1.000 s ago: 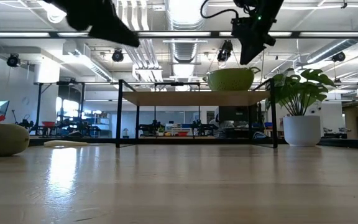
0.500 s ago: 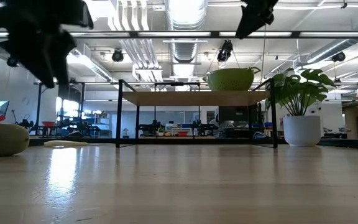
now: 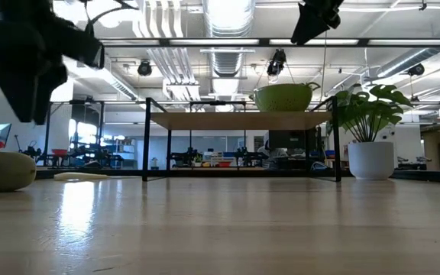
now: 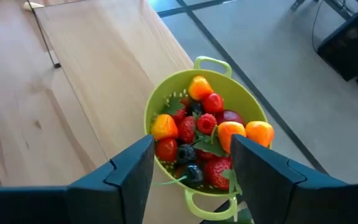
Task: Build produce basket
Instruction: Put the kiwi into the green basket
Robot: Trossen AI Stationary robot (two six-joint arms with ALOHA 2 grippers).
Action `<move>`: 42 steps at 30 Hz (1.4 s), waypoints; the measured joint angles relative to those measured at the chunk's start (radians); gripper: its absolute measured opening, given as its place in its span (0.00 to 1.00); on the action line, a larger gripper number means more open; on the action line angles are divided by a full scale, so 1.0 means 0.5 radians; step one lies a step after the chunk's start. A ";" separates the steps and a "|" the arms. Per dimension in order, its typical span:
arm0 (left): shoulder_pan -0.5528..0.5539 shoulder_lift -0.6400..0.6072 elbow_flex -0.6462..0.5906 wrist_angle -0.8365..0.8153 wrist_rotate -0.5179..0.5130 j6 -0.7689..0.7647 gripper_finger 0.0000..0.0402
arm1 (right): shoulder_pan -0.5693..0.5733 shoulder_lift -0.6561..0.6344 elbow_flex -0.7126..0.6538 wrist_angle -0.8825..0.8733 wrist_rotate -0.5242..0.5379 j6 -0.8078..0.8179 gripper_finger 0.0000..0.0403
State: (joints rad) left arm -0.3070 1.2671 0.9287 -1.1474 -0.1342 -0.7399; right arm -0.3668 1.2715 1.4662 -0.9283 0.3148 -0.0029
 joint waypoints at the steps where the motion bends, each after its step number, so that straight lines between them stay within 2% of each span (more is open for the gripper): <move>1: 0.015 0.000 -0.007 -0.031 0.039 -0.024 0.78 | 0.000 0.001 0.000 0.000 -0.001 0.000 0.52; 8: 0.022 0.000 -0.168 -0.023 0.146 0.014 0.80 | 0.000 0.001 0.000 -0.001 -0.001 0.005 0.54; 14: 0.021 0.001 -0.340 0.029 0.188 0.051 0.81 | 0.001 0.002 0.000 0.000 -0.002 0.005 0.52; 20: 0.021 0.001 -0.505 0.336 0.198 0.146 0.81 | 0.000 0.002 0.000 -0.001 -0.002 0.005 0.51; 29: 0.021 0.001 -0.722 0.682 0.205 0.199 0.79 | 0.000 0.003 0.000 0.000 -0.002 0.010 0.55; 34: 0.021 -0.003 -0.750 0.706 0.244 0.200 0.71 | 0.007 0.003 -0.022 -0.002 -0.067 0.105 0.56; 39: 0.020 -0.020 -0.743 0.750 0.248 0.202 0.58 | 0.115 0.003 -0.061 0.028 -0.316 0.114 0.56; 42: 0.018 -0.051 -0.733 0.883 0.248 0.197 0.53 | 0.243 0.002 -0.129 0.136 -0.433 0.149 0.55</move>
State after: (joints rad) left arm -0.2977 1.2418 0.5625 -0.7058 -0.0101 -0.6415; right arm -0.2452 1.2724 1.4016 -0.8602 0.0985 0.0715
